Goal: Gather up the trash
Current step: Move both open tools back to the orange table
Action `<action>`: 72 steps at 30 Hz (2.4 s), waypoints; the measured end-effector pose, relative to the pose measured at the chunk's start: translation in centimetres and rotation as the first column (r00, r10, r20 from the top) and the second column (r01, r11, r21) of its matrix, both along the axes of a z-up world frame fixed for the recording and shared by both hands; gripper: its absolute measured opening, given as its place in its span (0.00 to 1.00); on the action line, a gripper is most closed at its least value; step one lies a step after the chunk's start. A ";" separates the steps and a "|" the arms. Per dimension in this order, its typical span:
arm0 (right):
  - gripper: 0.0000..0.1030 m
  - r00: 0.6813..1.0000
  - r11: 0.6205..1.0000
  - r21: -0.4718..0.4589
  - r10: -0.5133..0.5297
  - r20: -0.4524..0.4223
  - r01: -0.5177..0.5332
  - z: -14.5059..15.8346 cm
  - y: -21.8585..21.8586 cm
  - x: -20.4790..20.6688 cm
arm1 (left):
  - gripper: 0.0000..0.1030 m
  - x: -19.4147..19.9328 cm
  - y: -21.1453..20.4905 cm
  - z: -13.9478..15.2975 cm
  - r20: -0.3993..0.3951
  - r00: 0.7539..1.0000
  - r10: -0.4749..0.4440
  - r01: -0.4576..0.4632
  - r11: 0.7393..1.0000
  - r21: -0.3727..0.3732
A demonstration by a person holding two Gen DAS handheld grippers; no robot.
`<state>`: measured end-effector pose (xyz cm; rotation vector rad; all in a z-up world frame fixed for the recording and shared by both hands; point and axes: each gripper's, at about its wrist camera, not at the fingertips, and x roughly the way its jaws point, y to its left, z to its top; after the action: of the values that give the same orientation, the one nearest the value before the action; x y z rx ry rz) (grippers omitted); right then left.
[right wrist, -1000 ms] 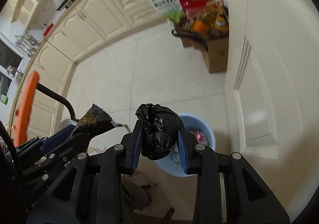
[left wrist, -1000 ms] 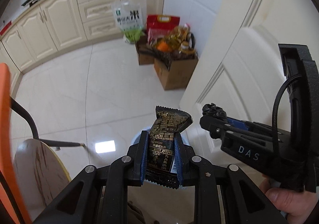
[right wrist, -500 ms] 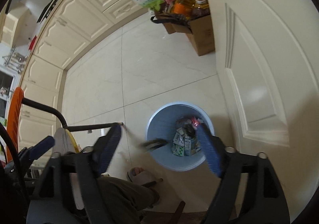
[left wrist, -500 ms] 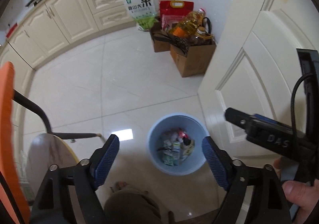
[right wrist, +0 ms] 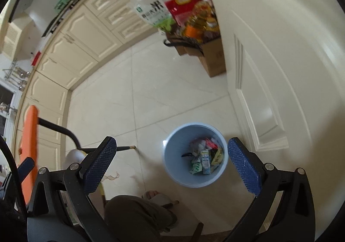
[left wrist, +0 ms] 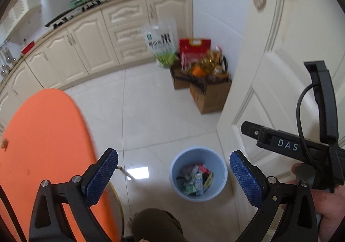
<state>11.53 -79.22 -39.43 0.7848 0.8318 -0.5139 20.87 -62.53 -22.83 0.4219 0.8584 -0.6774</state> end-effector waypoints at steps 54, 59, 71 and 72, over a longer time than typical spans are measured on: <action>1.00 0.727 0.623 -0.590 0.681 0.085 -0.514 21.3 46.1 17.4 | 0.99 -12.6 38.8 4.6 0.178 0.650 0.738 -0.638 0.658 -0.401; 1.00 0.722 0.626 -0.531 0.691 0.039 -0.571 18.4 44.9 22.0 | 0.99 -3.9 39.0 5.9 0.133 0.664 0.735 -0.664 0.663 -0.346; 0.99 0.668 0.609 -0.357 0.742 -0.061 -0.709 10.4 43.4 35.3 | 0.99 20.8 35.4 4.0 0.035 0.711 0.703 -0.691 0.707 -0.151; 0.99 0.666 0.607 -0.353 0.743 -0.066 -0.712 10.1 43.6 36.0 | 0.99 22.8 35.3 4.0 0.028 0.713 0.701 -0.691 0.708 -0.143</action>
<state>47.50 -35.64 -29.36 0.0770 0.8669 0.1252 43.70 -27.26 -18.80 -0.0141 0.8150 0.0045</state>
